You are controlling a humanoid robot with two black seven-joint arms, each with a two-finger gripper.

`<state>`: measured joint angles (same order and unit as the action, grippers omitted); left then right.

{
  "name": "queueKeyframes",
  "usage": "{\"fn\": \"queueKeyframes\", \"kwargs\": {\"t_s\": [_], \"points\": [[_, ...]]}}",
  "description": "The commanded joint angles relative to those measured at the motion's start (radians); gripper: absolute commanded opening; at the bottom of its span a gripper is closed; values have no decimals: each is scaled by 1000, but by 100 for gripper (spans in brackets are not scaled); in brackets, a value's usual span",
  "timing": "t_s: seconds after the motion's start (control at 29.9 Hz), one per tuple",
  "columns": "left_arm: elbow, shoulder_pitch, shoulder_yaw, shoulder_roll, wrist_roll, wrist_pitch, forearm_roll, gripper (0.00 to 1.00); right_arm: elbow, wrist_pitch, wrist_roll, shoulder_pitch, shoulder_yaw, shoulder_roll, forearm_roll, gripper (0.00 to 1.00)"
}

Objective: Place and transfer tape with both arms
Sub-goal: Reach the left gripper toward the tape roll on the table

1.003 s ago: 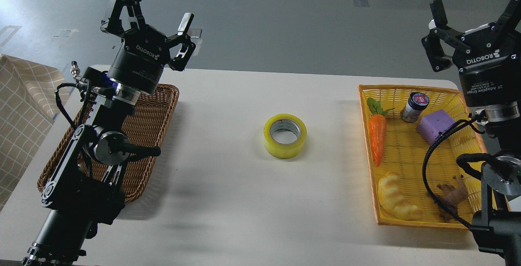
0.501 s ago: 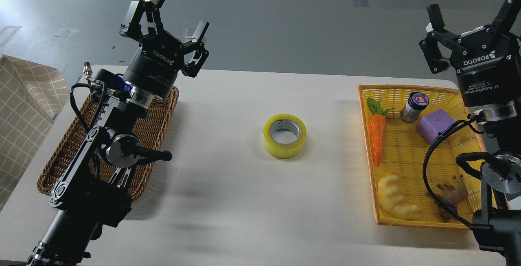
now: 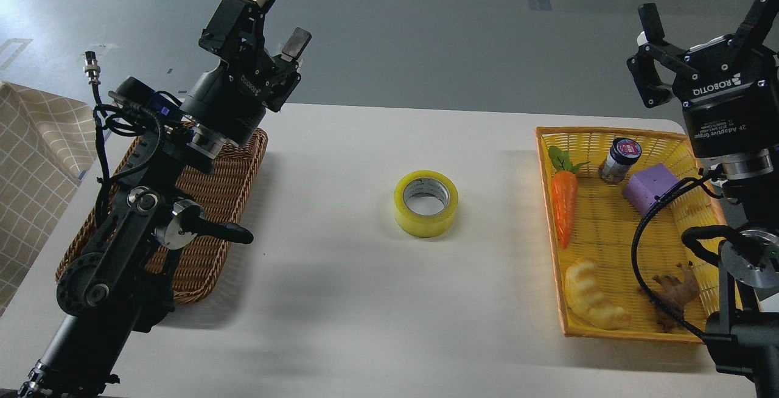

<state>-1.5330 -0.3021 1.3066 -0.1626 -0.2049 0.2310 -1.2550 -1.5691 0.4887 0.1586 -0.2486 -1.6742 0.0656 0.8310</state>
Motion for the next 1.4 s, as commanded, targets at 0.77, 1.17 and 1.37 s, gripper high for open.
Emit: {"fn": "queueKeyframes", "kwargs": {"t_s": [0.77, 1.17, 1.37], "points": [[48, -106, -385, -103, 248, -96, -536, 98, -55, 0, -2, -34, 2, -6, -1, 100], [53, -86, -408, -80, 421, -96, -667, 98, -63, 0, -1, -31, 7, -58, -1, 100], [70, -104, -549, -52, 504, -96, -707, 98, -71, 0, -2, -31, 27, -58, -1, 100]]}}
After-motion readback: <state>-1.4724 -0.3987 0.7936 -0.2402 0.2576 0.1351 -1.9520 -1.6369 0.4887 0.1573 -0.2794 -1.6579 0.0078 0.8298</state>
